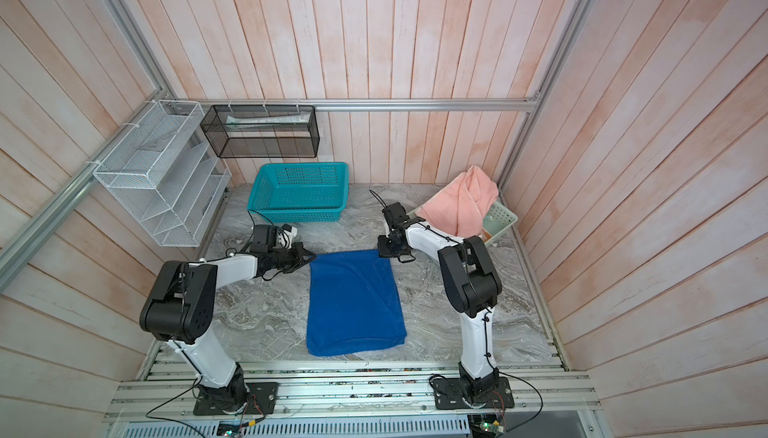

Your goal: Fold and stack the towels

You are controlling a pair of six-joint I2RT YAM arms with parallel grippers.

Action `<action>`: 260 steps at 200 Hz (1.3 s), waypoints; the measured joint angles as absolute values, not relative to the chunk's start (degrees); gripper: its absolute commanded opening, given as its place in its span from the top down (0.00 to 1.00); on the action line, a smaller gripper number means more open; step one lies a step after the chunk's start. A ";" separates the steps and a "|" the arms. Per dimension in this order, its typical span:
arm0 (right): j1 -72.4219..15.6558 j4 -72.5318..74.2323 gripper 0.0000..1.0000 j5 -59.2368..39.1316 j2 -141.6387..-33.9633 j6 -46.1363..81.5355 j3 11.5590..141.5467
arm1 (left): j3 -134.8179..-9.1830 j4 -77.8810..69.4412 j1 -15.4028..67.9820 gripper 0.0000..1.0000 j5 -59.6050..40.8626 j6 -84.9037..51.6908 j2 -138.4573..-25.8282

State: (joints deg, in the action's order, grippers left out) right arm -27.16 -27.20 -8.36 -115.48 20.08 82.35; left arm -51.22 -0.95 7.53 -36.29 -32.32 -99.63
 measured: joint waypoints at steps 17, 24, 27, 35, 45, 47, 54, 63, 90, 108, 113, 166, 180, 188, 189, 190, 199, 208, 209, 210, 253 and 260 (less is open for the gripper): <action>-26.35 -26.72 1.00 -11.31 -112.77 20.27 82.13 | -52.21 0.95 7.51 1.00 -36.49 -31.00 -95.55; -25.63 -25.69 1.00 -13.13 -110.30 20.80 81.28 | -52.97 1.83 7.51 1.00 -36.64 -30.44 -93.69; -25.36 -25.23 1.00 -13.80 -109.38 20.95 80.88 | -53.32 2.11 7.51 1.00 -36.69 -30.22 -93.01; -24.45 -23.97 1.00 -15.84 -105.78 21.41 79.48 | -54.30 2.83 7.51 1.00 -36.93 -29.65 -90.91; -23.31 -22.59 1.00 -18.17 -100.90 22.28 78.04 | -55.57 3.81 7.51 1.00 -37.12 -28.93 -88.36; -23.16 -22.33 1.00 -18.48 -100.27 22.46 77.84 | -56.10 4.21 7.51 1.00 -37.10 -28.80 -87.39; -22.41 -21.19 1.00 -19.81 -96.79 22.94 77.19 | -57.10 4.78 7.51 1.00 -37.19 -28.40 -85.34; -21.80 -19.84 1.00 -21.12 -92.77 23.38 76.71 | -58.50 5.56 7.51 1.00 -37.32 -27.97 -82.43; -21.65 -16.67 1.00 -23.88 -82.85 24.10 75.85 | -61.71 7.90 7.51 1.00 -37.32 -27.18 -75.00; -21.87 -15.07 1.00 -24.80 -76.55 24.23 74.41 | -63.94 9.91 7.57 1.00 -37.30 -26.79 -69.97; -21.89 -14.70 1.00 -24.88 -75.05 24.25 73.95 | -64.55 10.61 7.66 1.00 -37.28 -26.72 -68.73; -24.62 -13.96 1.00 -23.42 -59.72 23.51 71.37 | -71.09 17.65 12.10 1.00 -36.38 -26.35 -58.61; -25.82 -14.92 1.00 -22.46 -56.86 23.53 71.37 | -71.70 19.33 13.37 1.00 -35.99 -26.68 -56.53; -26.44 -15.53 1.00 -22.13 -55.68 23.57 71.37 | -71.75 20.27 13.72 1.00 -35.94 -27.09 -55.46; -26.48 -15.59 1.00 -22.11 -55.59 23.57 71.37 | -71.75 20.53 13.74 1.00 -35.92 -27.14 -55.27; -26.59 -15.73 1.00 -22.06 -55.40 23.57 71.37 | -71.75 20.71 13.76 1.00 -35.92 -27.20 -55.13; -27.11 -16.82 1.00 -21.69 -54.28 23.83 71.37 | -71.75 22.00 13.85 1.00 -35.70 -27.79 -53.93; -27.38 -17.74 1.00 -21.39 -53.74 24.12 71.37 | -71.72 23.31 13.85 1.00 -35.55 -28.38 -52.97; -27.44 -17.91 1.00 -21.34 -53.65 24.16 71.37 | -71.72 23.31 13.85 1.00 -35.55 -28.38 -52.97; -27.46 -17.96 1.00 -21.30 -53.60 24.21 71.35 | -71.72 23.66 13.85 1.00 -35.55 -28.56 -52.77; -27.73 -19.57 1.00 -17.52 -53.47 26.06 66.19 | -70.08 28.49 13.91 1.00 -34.85 -30.28 -53.74; -27.73 -19.20 1.00 -16.99 -54.24 26.24 64.34 | -68.84 28.51 13.85 1.00 -34.70 -30.26 -54.85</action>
